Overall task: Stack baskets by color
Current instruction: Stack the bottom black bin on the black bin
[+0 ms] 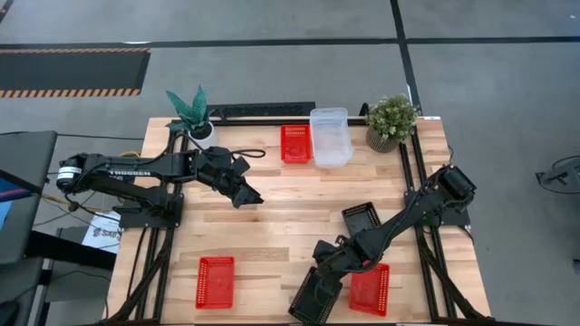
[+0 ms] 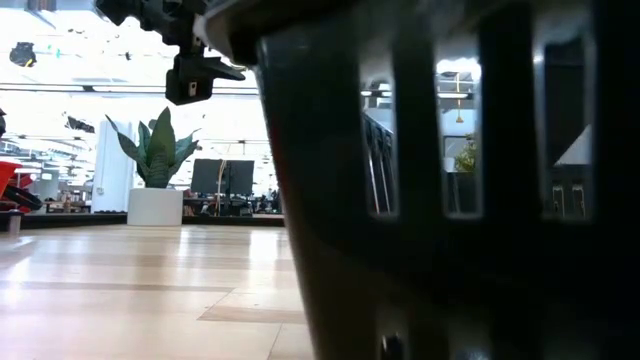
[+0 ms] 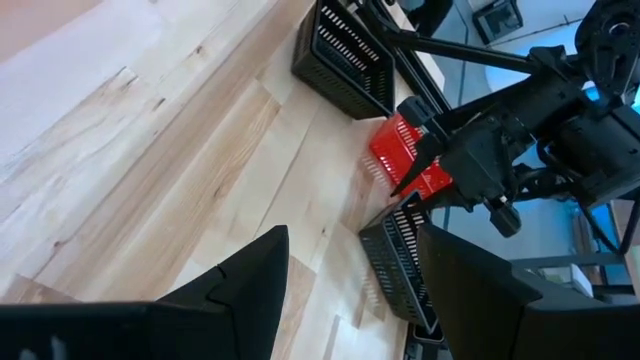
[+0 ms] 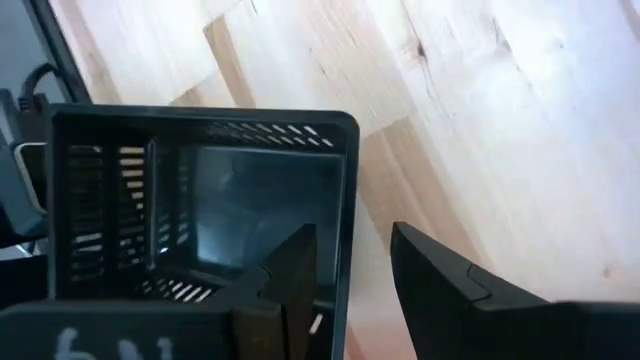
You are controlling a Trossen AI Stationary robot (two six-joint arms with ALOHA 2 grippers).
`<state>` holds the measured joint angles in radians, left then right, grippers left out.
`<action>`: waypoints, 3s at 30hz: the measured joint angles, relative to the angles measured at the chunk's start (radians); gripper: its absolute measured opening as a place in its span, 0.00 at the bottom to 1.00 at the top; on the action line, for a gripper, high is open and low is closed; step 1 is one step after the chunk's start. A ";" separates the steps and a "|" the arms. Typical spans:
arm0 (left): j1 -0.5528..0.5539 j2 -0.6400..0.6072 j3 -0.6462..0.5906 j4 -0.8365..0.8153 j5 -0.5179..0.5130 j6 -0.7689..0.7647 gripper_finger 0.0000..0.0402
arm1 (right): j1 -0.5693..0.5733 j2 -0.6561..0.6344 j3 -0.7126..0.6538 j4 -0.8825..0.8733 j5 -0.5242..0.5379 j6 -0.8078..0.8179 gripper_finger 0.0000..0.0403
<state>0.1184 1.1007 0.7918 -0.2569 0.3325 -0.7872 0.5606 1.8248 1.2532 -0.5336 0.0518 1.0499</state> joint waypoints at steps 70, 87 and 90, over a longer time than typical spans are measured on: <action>0.000 0.000 0.000 -0.017 -0.191 -0.021 0.52 | -0.613 -0.350 0.004 -0.764 -0.286 -1.438 0.00; 0.000 0.000 0.000 -0.027 -0.202 -0.020 0.52 | -0.615 -0.254 0.002 -0.688 -0.341 -1.526 0.02; 0.000 0.000 0.000 -0.026 -0.202 -0.020 0.52 | -0.622 -0.237 0.002 -0.677 -0.342 -1.530 0.03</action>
<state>0.1184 1.1007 0.7914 -0.2832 0.1303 -0.8074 -0.0610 1.5883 1.2552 -1.2111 -0.2898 -0.4797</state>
